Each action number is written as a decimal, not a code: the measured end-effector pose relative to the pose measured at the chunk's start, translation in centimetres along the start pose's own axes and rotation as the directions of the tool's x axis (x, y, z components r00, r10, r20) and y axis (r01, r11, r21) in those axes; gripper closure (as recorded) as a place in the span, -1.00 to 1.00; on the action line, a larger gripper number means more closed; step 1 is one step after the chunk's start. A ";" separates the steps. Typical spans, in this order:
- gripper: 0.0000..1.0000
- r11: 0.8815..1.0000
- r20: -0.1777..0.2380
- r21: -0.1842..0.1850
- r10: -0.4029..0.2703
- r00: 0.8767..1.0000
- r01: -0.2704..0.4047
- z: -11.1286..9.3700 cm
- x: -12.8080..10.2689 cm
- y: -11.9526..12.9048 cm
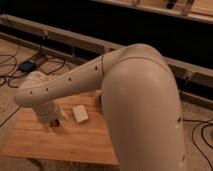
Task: Knock the eraser over
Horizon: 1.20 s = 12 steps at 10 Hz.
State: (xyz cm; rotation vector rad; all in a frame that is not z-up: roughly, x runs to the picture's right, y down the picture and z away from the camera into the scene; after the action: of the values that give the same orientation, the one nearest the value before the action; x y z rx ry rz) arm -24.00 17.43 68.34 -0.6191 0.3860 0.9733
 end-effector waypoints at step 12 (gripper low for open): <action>-0.30 0.992 0.093 0.034 0.117 0.989 -0.121 3.6 -11.2 -0.7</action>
State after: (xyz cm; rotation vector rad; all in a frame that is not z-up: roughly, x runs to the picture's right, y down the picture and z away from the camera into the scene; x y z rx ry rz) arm -29.09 12.25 77.57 -0.5182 0.3632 1.1014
